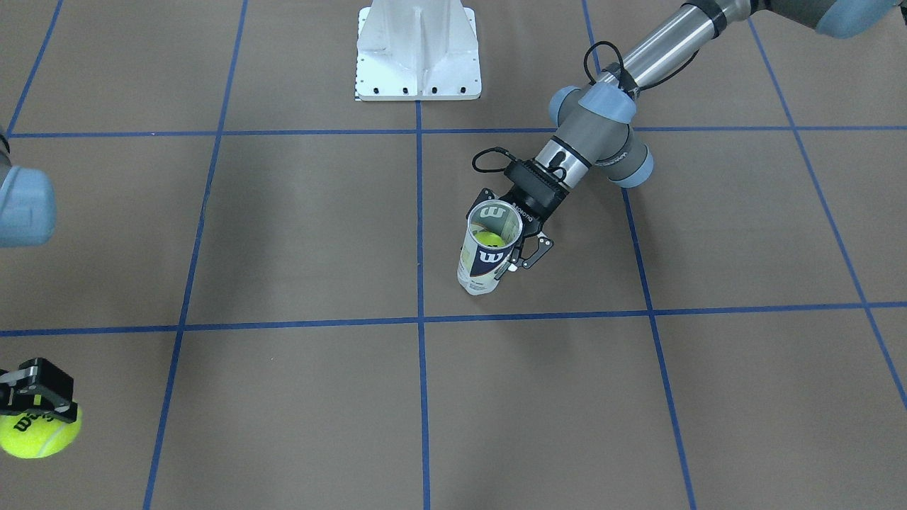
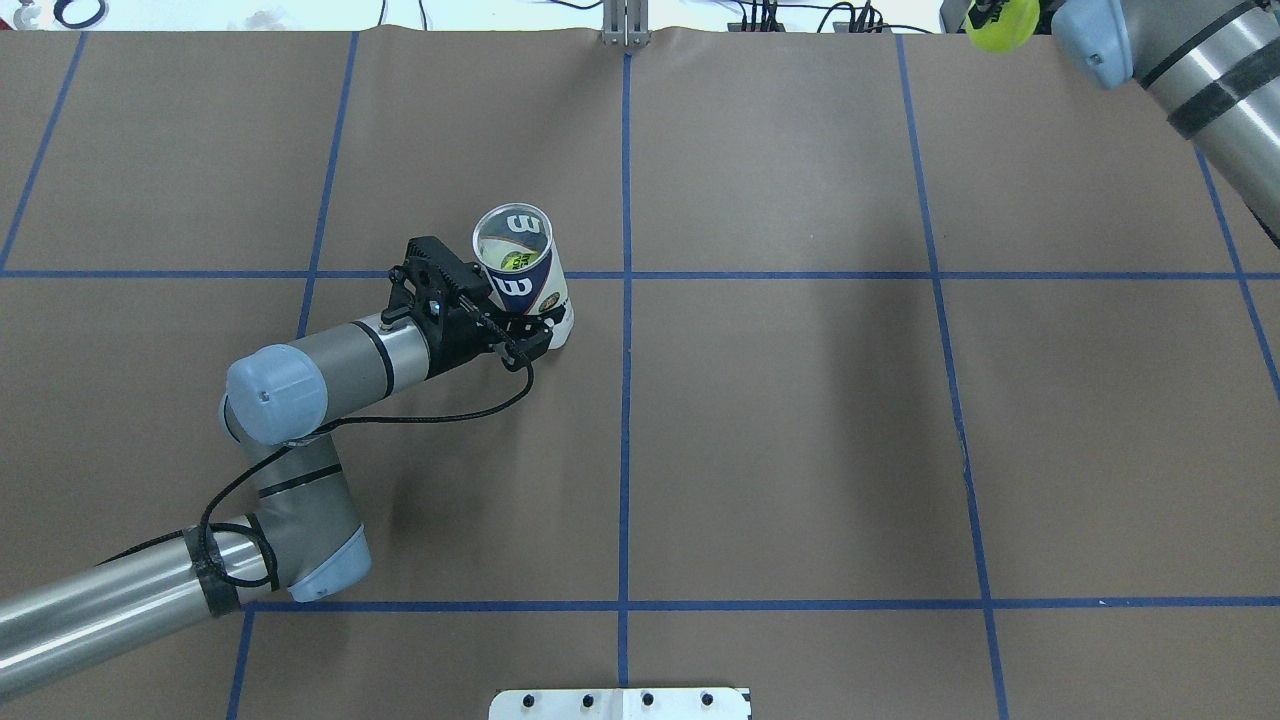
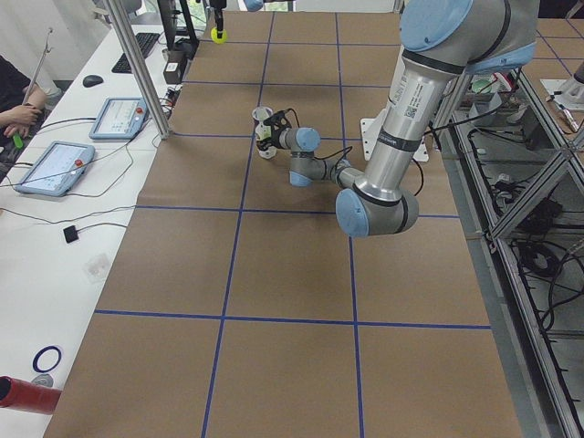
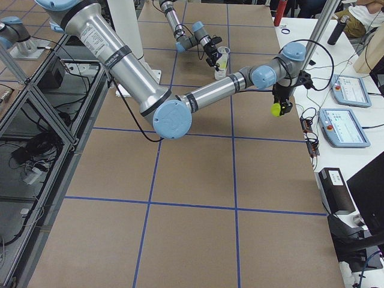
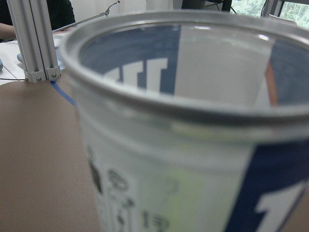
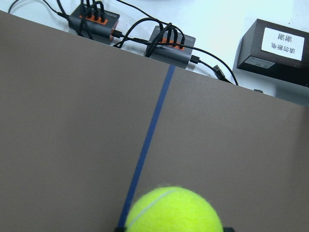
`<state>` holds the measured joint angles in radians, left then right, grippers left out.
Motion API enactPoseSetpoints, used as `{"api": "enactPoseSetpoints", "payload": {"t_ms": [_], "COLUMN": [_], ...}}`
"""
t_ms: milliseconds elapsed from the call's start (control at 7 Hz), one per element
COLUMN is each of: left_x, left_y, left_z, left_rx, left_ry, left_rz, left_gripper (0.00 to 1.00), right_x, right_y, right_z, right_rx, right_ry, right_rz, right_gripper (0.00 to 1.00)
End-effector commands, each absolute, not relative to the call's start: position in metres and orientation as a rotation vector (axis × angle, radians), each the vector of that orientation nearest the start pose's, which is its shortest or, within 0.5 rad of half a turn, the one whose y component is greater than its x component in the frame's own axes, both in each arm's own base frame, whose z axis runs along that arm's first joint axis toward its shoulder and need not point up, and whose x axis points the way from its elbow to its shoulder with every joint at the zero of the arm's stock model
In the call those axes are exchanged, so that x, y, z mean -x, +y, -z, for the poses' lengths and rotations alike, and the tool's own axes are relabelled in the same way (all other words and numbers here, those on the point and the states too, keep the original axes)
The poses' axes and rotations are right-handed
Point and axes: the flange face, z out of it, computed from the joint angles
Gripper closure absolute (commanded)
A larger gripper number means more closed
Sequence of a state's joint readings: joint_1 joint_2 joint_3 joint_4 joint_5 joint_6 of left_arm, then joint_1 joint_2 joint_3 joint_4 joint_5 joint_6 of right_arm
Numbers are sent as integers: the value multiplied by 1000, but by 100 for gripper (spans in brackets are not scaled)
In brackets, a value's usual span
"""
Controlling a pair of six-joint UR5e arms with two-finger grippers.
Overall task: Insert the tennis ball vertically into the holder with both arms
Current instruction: 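Lift the ball with the right gripper and carry it over the can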
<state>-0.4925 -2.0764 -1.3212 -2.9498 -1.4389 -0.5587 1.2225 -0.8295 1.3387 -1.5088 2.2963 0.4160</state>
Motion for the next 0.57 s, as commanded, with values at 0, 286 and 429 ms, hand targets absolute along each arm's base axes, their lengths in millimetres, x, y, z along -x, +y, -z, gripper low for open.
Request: {"api": "enactPoseSetpoints", "payload": {"t_ms": [0,286,429], "left_x": [-527,-527,-527], "left_y": [-450,-450,-449], "left_z": [-327,-328,-329], "left_rx": [-1196,-1195,-1194], "left_ry": [1130,1129,1128], "left_rz": [-288,-288,-289], "left_gripper": [26,26,26], "right_x": [250,325,360], "right_y": [-651,-579,-558], "right_z": [-193,-113,-75], "right_rx": [-153,-77,-64], "right_ry": [-1023,-1108,-1131], "right_rz": [-4,-97,-102], "right_gripper": [100,100,100]}}
